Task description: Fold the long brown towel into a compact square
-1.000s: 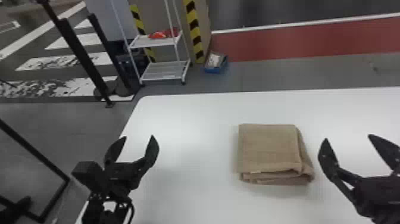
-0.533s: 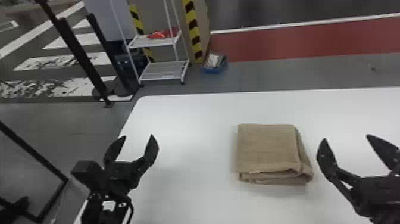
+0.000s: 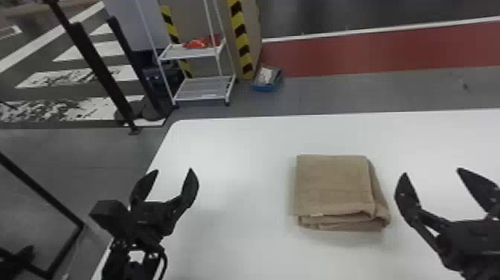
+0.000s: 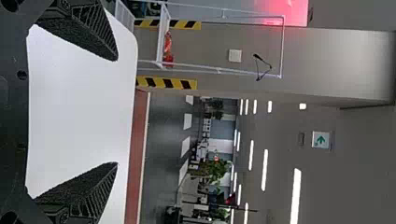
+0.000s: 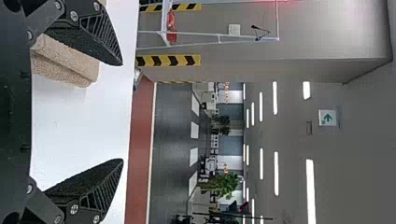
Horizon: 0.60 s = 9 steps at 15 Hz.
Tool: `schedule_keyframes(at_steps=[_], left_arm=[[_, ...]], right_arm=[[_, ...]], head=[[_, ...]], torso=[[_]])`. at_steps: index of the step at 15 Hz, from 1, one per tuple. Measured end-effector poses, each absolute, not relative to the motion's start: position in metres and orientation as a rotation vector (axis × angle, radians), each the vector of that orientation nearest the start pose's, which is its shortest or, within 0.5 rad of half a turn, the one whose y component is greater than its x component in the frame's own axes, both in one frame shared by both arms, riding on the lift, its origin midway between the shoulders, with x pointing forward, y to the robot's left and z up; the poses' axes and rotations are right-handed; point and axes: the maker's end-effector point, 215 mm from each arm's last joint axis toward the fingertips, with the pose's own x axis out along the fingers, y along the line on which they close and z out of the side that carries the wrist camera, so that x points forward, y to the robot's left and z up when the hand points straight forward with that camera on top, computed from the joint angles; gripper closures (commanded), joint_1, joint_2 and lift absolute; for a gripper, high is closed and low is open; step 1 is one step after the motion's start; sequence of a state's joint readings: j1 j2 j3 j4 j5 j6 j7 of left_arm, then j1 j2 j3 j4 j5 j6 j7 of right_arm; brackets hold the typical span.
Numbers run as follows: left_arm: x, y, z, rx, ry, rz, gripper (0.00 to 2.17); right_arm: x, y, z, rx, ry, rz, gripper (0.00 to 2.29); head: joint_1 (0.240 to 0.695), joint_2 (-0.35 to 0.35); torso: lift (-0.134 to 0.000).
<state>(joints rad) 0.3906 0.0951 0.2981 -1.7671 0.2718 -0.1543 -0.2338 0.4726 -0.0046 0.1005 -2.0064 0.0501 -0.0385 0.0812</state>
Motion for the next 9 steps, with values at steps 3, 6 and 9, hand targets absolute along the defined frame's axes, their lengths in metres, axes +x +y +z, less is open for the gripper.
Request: schedule_keyframes(at_steps=[3, 6, 9], left_arm=[[0.4563, 0.3779, -0.3638, -0.068, -0.019, 0.051, 0.08], [0.457, 0.3769, -0.3635, -0.068, -0.02, 0.049, 0.08], [0.4576, 0.3763, -0.3631, -0.068, -0.021, 0.048, 0.08]], right_arm=[[0.4492, -0.1516, -0.3343, -0.004, -0.004, 0.179, 0.17], [0.4486, -0.1506, -0.3327, -0.003, -0.01, 0.18, 0.17], [0.4482, -0.1502, -0.3315, -0.002, -0.015, 0.181, 0.17]], head=[[0.695, 0.273], [0.695, 0.274], [0.695, 0.274]], torso=[[-0.125], [-0.125], [-0.125]])
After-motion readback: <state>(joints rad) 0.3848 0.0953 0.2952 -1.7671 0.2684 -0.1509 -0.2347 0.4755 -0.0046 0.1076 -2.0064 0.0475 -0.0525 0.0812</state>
